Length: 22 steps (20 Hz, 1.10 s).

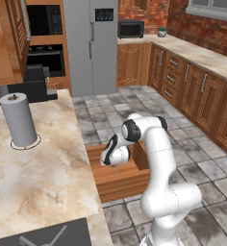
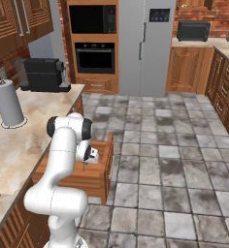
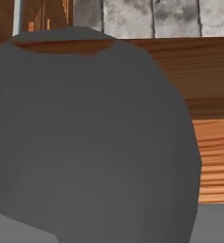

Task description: Organize the utensils by type. Pick up the wooden spoons from the counter and place them in the open cabinet. Then pick up the metallic utensils from the counter and place them in the open drawer.

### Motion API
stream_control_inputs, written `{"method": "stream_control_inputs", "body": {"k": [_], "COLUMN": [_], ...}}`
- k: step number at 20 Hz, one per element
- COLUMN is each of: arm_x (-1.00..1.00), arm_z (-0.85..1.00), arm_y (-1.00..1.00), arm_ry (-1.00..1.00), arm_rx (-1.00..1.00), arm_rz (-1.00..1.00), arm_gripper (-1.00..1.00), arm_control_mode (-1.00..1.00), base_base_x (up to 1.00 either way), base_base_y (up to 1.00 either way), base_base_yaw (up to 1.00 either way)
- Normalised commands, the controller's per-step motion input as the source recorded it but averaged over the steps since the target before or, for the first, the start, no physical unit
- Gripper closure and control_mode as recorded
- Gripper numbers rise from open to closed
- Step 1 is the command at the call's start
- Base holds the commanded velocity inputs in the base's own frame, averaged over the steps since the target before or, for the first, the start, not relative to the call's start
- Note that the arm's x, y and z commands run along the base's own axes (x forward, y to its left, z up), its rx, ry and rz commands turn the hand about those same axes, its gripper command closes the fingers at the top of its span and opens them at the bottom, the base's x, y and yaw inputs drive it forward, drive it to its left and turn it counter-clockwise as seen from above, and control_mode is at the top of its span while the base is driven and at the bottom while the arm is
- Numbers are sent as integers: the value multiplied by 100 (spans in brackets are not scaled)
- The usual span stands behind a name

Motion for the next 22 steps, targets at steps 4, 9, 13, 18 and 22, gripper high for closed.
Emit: {"method": "stream_control_inputs", "body": {"k": [4, 9, 13, 18, 22], "arm_x": [0, 0, -1, 0, 0], "arm_z": [-9, 0, 1, 6, 0], "arm_y": [0, 0, 0, -3, -29], "arm_ry": [0, 0, 0, 0, 0], "arm_rx": [0, 0, 0, 0, 0], "arm_rz": [0, 0, 0, 0, 0], "arm_gripper": [-100, -100, -100, -100, -100], "arm_control_mode": [-100, -100, -100, -100, -100], "base_base_x": [0, 0, 0, 0, 0], "base_base_y": [0, 0, 0, 0, 0], "base_base_yaw": [0, 0, 0, 0, 0]}}
